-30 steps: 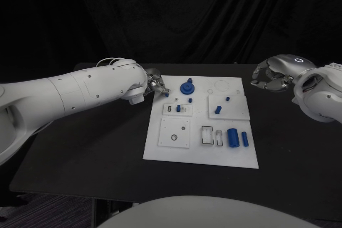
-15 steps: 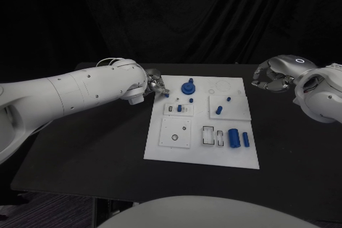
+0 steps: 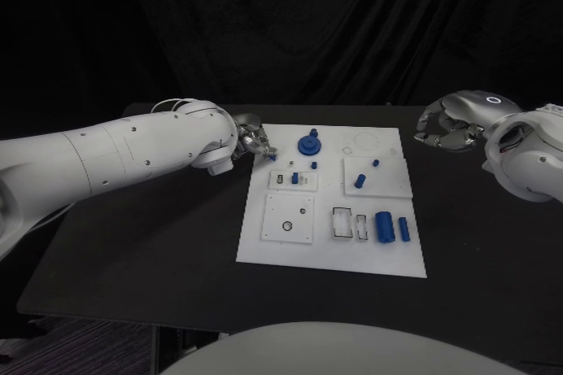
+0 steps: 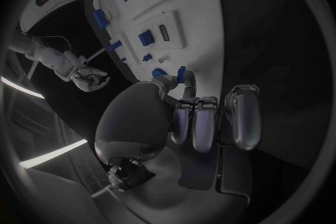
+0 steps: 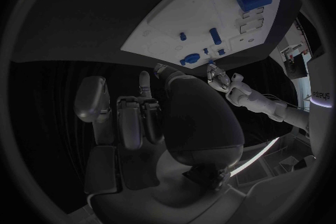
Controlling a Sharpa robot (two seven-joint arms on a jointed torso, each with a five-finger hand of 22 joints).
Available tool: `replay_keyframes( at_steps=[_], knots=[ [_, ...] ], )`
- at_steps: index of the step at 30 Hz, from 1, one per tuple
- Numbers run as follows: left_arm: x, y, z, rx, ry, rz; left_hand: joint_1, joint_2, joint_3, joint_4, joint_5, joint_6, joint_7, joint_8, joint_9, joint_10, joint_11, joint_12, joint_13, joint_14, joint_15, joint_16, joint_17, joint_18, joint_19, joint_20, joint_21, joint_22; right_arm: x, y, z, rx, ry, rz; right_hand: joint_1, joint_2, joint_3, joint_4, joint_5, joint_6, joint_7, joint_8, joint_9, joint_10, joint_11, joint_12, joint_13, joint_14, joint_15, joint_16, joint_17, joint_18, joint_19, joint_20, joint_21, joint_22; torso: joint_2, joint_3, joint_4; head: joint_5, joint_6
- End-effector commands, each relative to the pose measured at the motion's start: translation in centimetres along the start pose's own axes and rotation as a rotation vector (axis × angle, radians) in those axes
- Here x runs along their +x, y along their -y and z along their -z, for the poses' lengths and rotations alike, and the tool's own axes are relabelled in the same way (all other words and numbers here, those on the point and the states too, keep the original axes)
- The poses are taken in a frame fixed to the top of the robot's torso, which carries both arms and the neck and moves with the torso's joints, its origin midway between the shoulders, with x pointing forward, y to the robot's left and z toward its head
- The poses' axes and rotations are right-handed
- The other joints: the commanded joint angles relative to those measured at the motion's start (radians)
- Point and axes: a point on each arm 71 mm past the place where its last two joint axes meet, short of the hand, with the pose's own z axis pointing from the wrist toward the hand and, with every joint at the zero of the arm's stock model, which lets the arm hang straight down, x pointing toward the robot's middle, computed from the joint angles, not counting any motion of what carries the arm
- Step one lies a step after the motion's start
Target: Assemble the parts on the task board
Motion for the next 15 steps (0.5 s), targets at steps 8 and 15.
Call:
replay_keyframes(
  at_steps=[8, 15],
  knots=[
    [0.5, -0.7, 1.6, 0.006, 0.018, 0.13, -0.002, -0.019, 0.028, -0.011, 0.006, 0.016, -0.008, -0.01, -0.008, 0.105, -0.007, 0.003, 0.263, 0.107, -0.006, 0.003, 0.263, -0.003, -0.008, 0.001, -0.007, 0.144, 0.1, 0.6, 0.3, 0.037, -0.007, 0.004, 0.011, 0.002, 0.003, -0.005, 0.006, 0.004, 0.0, -0.005, -0.001, 0.092, -0.002, -0.004, 0.256, 0.079, -0.007, -0.005, 0.228, 0.012, -0.008, -0.001, -0.004, 0.141, 0.001, 0.0001, -0.001, -0.006, 0.0],
    [1.4, -0.4, 2.9, 0.016, -0.008, 0.142, -0.004, -0.021, 0.033, -0.012, 0.009, 0.018, -0.007, -0.011, -0.01, 0.105, -0.007, 0.003, 0.263, 0.107, -0.006, 0.003, 0.263, -0.003, -0.007, 0.001, -0.006, 0.145, 0.2, 0.6, 0.3, 0.04, -0.008, 0.004, 0.011, 0.002, 0.003, -0.005, 0.006, 0.004, 0.0, -0.005, -0.001, 0.092, -0.002, -0.004, 0.256, 0.079, -0.007, -0.005, 0.228, 0.012, -0.008, -0.001, -0.004, 0.141, 0.002, 0.0002, -0.0016, -0.001, 0.0]
  ],
)
